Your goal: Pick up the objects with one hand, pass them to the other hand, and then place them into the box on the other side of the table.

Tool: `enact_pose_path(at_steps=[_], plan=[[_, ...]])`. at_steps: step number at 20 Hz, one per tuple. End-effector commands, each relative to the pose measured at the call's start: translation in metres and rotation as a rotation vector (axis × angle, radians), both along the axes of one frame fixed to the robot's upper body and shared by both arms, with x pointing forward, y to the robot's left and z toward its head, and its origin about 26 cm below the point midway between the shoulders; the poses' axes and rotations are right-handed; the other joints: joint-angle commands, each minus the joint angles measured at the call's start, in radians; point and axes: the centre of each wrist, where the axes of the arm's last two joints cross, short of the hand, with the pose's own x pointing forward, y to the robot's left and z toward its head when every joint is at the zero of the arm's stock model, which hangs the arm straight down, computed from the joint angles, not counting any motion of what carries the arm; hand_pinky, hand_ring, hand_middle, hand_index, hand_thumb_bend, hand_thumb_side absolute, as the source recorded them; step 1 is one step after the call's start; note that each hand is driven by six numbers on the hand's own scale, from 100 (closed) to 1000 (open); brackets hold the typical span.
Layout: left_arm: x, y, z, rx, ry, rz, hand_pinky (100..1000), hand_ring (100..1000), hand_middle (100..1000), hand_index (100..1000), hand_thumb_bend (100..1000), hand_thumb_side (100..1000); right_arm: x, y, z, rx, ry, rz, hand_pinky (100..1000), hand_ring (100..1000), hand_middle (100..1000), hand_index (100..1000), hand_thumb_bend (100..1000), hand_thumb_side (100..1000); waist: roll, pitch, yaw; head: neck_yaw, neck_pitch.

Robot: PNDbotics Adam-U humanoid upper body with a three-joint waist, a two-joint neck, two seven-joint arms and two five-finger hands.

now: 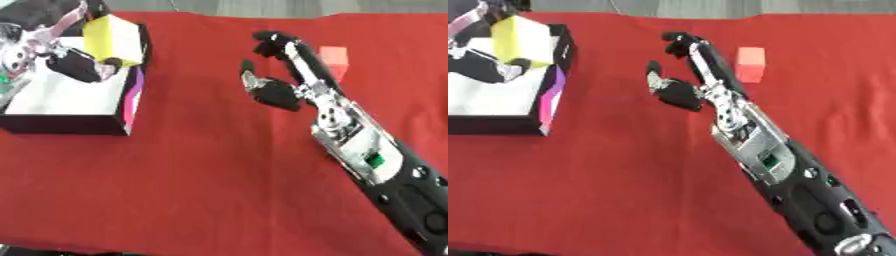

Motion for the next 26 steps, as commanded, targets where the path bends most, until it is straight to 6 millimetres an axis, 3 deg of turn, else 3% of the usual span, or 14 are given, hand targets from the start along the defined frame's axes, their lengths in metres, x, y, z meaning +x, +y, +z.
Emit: enact_pose_path(at_steps=[1, 4, 16, 20, 23, 25, 26], plan=[[-0.005, 0.013, 0.017, -0.009, -0.068, 0.052, 674, 654, 439, 389, 146, 100, -0.001, -0.003, 0.011, 0.009, -0.032, 0.011, 887, 814, 726, 870, 100, 323, 0.001, -0.009, 0.002, 0.019, -0.014], [0.001, 0.027, 0.012, -0.018, -0.064, 0.118, 674, 656, 444, 394, 164, 100, -0.001, -0.004, 0.012, 0.0, -0.036, 0.015, 882, 814, 727, 870, 100, 285, 0.0, -0.007, 0.002, 0.036, -0.015], [0.037, 0.069, -0.012, -0.062, -0.012, 0.301, 686, 671, 462, 421, 106, 100, -0.003, -0.008, 0.022, 0.01, -0.061, 0.019, 876, 811, 722, 855, 100, 291, -0.01, -0.006, -0.009, 0.089, -0.026], [0.047, 0.077, -0.019, -0.066, 0.007, 0.331, 697, 691, 491, 487, 134, 101, -0.003, -0.009, 0.025, 0.016, -0.067, 0.015, 875, 805, 720, 848, 100, 290, -0.011, -0.007, -0.013, 0.095, -0.031], [0.054, 0.082, -0.025, -0.067, 0.036, 0.346, 722, 722, 551, 585, 182, 113, -0.004, -0.009, 0.025, 0.018, -0.068, 0.014, 874, 804, 719, 845, 100, 292, -0.012, -0.007, -0.015, 0.098, -0.032], [0.057, 0.085, -0.029, -0.065, 0.066, 0.359, 745, 746, 600, 673, 219, 157, -0.004, -0.009, 0.026, 0.019, -0.068, 0.013, 874, 803, 719, 847, 100, 292, -0.012, -0.007, -0.016, 0.098, -0.031], [0.059, 0.087, -0.031, -0.061, 0.085, 0.367, 762, 768, 647, 730, 250, 237, -0.004, -0.009, 0.026, 0.02, -0.069, 0.014, 873, 802, 719, 846, 100, 293, -0.012, -0.007, -0.016, 0.099, -0.03]])
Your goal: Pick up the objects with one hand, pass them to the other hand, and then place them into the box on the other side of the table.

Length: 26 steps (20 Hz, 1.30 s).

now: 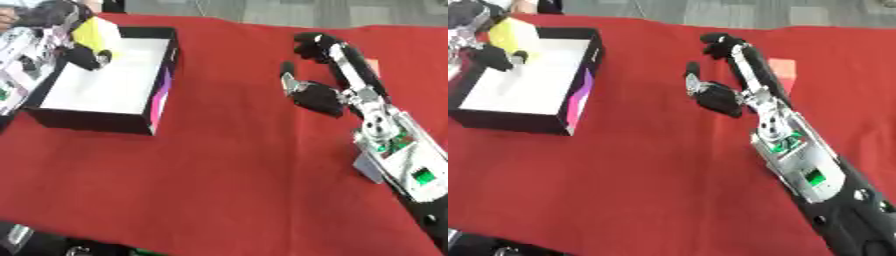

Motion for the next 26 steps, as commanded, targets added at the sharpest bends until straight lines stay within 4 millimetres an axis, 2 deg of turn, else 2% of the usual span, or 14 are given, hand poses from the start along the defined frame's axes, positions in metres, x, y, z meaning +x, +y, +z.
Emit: enact_pose_path(at_steps=[1, 3, 4, 6, 10, 14, 17, 20, 21, 23, 24, 25, 26], plan=[[0.004, 0.01, 0.008, 0.023, 0.02, 0.033, 775, 793, 692, 777, 289, 304, -0.002, -0.002, 0.014, 0.016, -0.039, 0.004, 873, 802, 719, 847, 100, 292, -0.011, -0.007, -0.001, 0.005, -0.009], [0.007, 0.014, 0.005, 0.032, 0.053, 0.05, 793, 832, 744, 835, 375, 409, -0.003, -0.002, 0.015, 0.017, -0.04, 0.005, 873, 801, 719, 847, 100, 292, -0.011, -0.007, -0.002, 0.006, -0.009], [0.008, 0.015, 0.004, 0.038, 0.064, 0.056, 803, 845, 758, 856, 452, 497, -0.003, -0.003, 0.015, 0.017, -0.04, 0.005, 873, 801, 719, 847, 100, 292, -0.012, -0.007, -0.002, 0.007, -0.009], [0.011, 0.017, 0.001, 0.052, 0.093, 0.069, 817, 864, 776, 874, 579, 611, -0.003, -0.003, 0.015, 0.018, -0.04, 0.004, 873, 800, 719, 848, 100, 293, -0.012, -0.007, -0.003, 0.008, -0.009], [0.014, 0.021, 0.0, 0.074, 0.12, 0.093, 833, 879, 789, 888, 681, 673, -0.003, -0.003, 0.016, 0.02, -0.039, 0.003, 874, 798, 719, 847, 100, 294, -0.013, -0.007, -0.003, 0.007, -0.008], [0.014, 0.021, 0.002, 0.075, 0.113, 0.103, 834, 878, 787, 885, 711, 685, -0.003, -0.003, 0.015, 0.022, -0.04, 0.0, 873, 797, 718, 848, 100, 294, -0.012, -0.008, -0.002, 0.007, -0.007], [0.012, 0.02, 0.004, 0.073, 0.105, 0.1, 832, 875, 783, 880, 708, 647, -0.003, -0.004, 0.015, 0.023, -0.039, -0.001, 873, 797, 719, 848, 100, 295, -0.011, -0.008, -0.001, 0.007, -0.008], [0.012, 0.018, 0.006, 0.064, 0.09, 0.096, 827, 869, 772, 868, 650, 597, -0.003, -0.004, 0.015, 0.025, -0.038, -0.002, 873, 797, 719, 847, 100, 296, -0.011, -0.008, 0.0, 0.007, -0.008], [0.011, 0.018, 0.008, 0.058, 0.08, 0.094, 825, 864, 766, 861, 587, 569, -0.003, -0.004, 0.015, 0.026, -0.038, -0.003, 873, 797, 718, 847, 100, 297, -0.011, -0.008, 0.0, 0.006, -0.008], [0.009, 0.015, 0.014, 0.034, 0.038, 0.091, 815, 846, 749, 841, 430, 491, -0.003, -0.005, 0.016, 0.03, -0.04, -0.007, 873, 797, 719, 847, 100, 296, -0.012, -0.008, 0.001, -0.001, -0.008], [0.006, 0.012, 0.019, 0.015, 0.001, 0.083, 807, 829, 734, 825, 299, 457, -0.003, -0.007, 0.017, 0.034, -0.045, -0.011, 873, 797, 719, 847, 100, 294, -0.013, -0.008, 0.001, -0.007, -0.008], [0.002, 0.008, 0.025, -0.012, -0.047, 0.071, 800, 806, 706, 801, 151, 488, -0.002, -0.009, 0.019, 0.039, -0.051, -0.017, 872, 797, 719, 847, 100, 290, -0.014, -0.008, 0.002, -0.014, -0.008], [-0.002, 0.005, 0.031, -0.049, -0.102, 0.056, 798, 796, 695, 787, 106, 530, -0.002, -0.011, 0.022, 0.043, -0.059, -0.023, 873, 797, 719, 847, 100, 287, -0.015, -0.007, 0.002, -0.021, -0.007]])
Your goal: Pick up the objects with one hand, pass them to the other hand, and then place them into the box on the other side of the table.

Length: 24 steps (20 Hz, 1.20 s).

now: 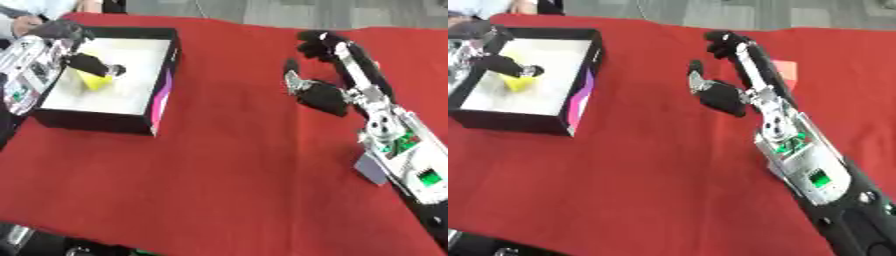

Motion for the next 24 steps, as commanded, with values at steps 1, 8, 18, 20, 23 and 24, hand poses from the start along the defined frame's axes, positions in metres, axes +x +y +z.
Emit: enact_pose_path(at_steps=[1, 8, 18, 20, 23, 24], plan=[[-0.015, -0.004, 0.034, -0.076, -0.192, -0.028, 797, 782, 681, 759, 100, 596, -0.001, -0.011, 0.019, 0.021, -0.058, -0.02, 873, 797, 719, 846, 100, 282, -0.012, -0.007, 0.002, -0.02, -0.004], [-0.048, -0.024, 0.044, -0.429, -0.469, -0.186, 786, 728, 649, 713, 100, 763, -0.002, -0.032, 0.049, 0.025, -0.105, -0.064, 871, 796, 714, 836, 100, 283, -0.021, -0.004, 0.006, -0.061, -0.011], [-0.061, -0.03, 0.024, -0.808, -0.593, -0.322, 795, 745, 674, 716, 100, 817, -0.005, -0.065, 0.077, -0.057, -0.07, -0.048, 875, 804, 723, 837, 100, 331, -0.03, -0.002, 0.007, -0.088, -0.022], [-0.062, -0.028, 0.02, -0.841, -0.606, -0.31, 800, 746, 678, 715, 100, 848, -0.002, -0.068, 0.076, -0.085, -0.047, -0.056, 885, 823, 753, 853, 100, 373, -0.036, -0.002, 0.005, -0.089, -0.021], [-0.064, -0.029, 0.013, -0.916, -0.632, -0.296, 801, 746, 677, 713, 100, 859, 0.007, -0.082, 0.077, -0.17, -0.006, -0.083, 899, 850, 782, 875, 100, 428, -0.04, -0.004, 0.008, -0.093, -0.016], [-0.064, -0.029, 0.011, -0.928, -0.633, -0.29, 802, 746, 677, 713, 100, 862, 0.009, -0.087, 0.078, -0.204, 0.012, -0.096, 903, 857, 788, 881, 111, 437, -0.042, -0.004, 0.008, -0.093, -0.016]])
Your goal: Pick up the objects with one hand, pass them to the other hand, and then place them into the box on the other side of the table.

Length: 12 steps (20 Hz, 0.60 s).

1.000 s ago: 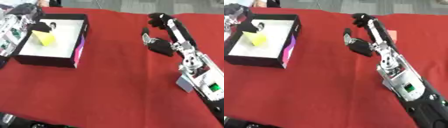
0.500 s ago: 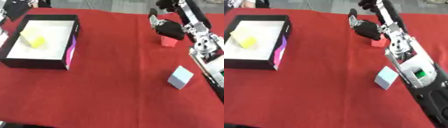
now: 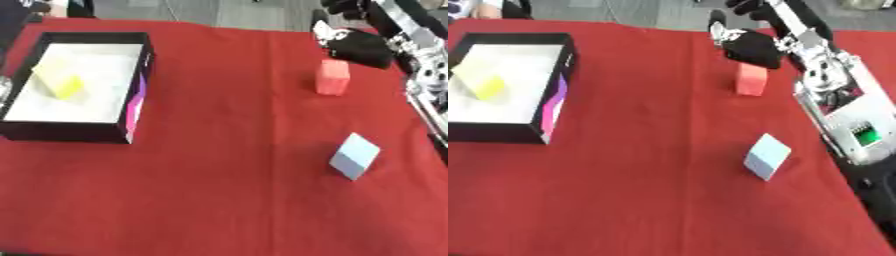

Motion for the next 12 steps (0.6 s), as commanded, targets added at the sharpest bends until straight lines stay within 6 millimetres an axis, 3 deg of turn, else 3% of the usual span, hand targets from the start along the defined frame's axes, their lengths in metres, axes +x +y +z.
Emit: enact_pose_path(at_steps=[1, 12], plan=[[-0.005, 0.003, 0.009, -0.033, -0.041, 0.006, 803, 748, 679, 713, 100, 865, 0.004, -0.019, 0.013, -0.099, 0.019, -0.042, 909, 865, 797, 888, 140, 457, -0.012, -0.005, 0.001, -0.004, -0.005], [-0.006, 0.002, 0.005, 0.008, 0.022, 0.01, 805, 753, 680, 710, 100, 878, -0.005, -0.051, 0.039, -0.325, 0.233, -0.089, 924, 882, 817, 902, 205, 658, -0.028, -0.006, -0.003, -0.006, 0.03]])
